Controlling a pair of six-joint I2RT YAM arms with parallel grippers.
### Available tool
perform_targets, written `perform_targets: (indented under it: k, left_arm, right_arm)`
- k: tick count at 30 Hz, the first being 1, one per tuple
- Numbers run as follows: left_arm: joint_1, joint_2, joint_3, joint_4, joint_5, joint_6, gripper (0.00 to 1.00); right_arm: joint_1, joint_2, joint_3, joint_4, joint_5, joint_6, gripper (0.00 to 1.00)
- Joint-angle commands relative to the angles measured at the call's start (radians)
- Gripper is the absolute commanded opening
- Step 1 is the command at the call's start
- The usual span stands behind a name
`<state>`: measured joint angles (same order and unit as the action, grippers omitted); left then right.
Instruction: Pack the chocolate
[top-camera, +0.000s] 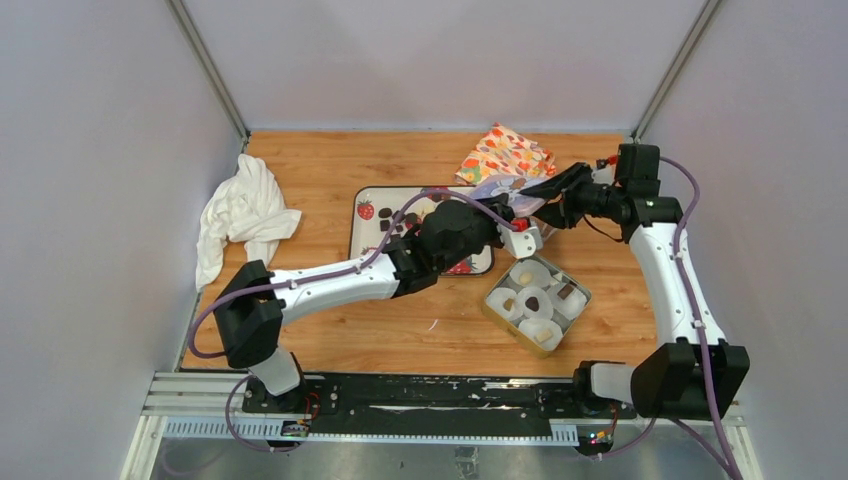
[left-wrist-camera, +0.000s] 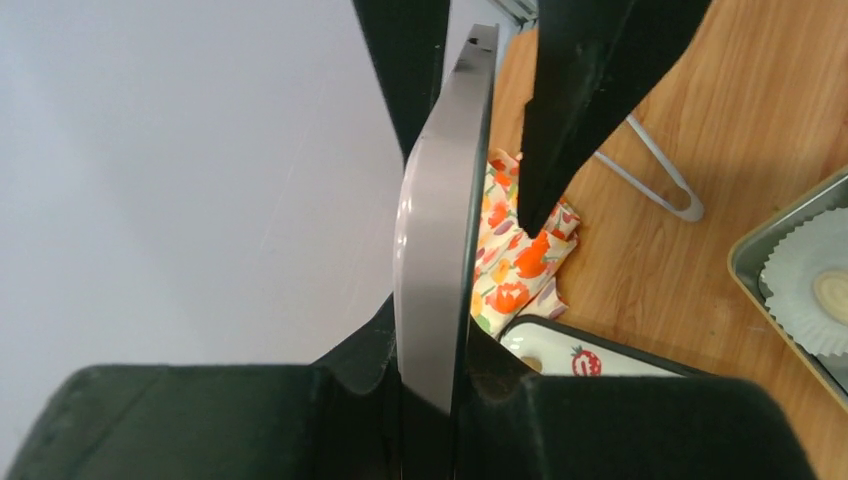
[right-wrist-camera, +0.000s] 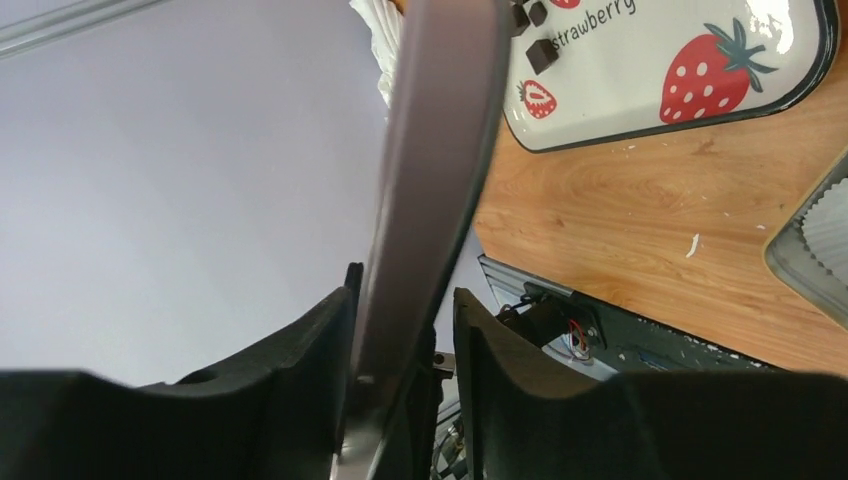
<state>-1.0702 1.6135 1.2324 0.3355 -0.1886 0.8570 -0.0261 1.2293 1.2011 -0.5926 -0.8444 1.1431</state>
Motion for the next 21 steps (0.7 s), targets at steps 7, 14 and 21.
perform_targets:
  k: [7, 14, 21]
  left_arm:
    - [-0.012, 0.036, 0.044, 0.125, -0.087, 0.000, 0.77]
    - [-0.012, -0.098, -0.038, 0.111, -0.134, -0.168, 1.00]
    - [0.054, -0.260, 0.036, -0.229, -0.007, -0.652, 1.00]
  right_arm:
    - [0.012, 0.063, 0.039, 0.058, -0.028, -0.055, 0.00]
    - [-0.050, 0.089, 0.097, 0.066, -0.005, -0.179, 0.00]
    - [-0.063, 0.086, 0.100, 0.130, -0.021, -0.260, 0.00]
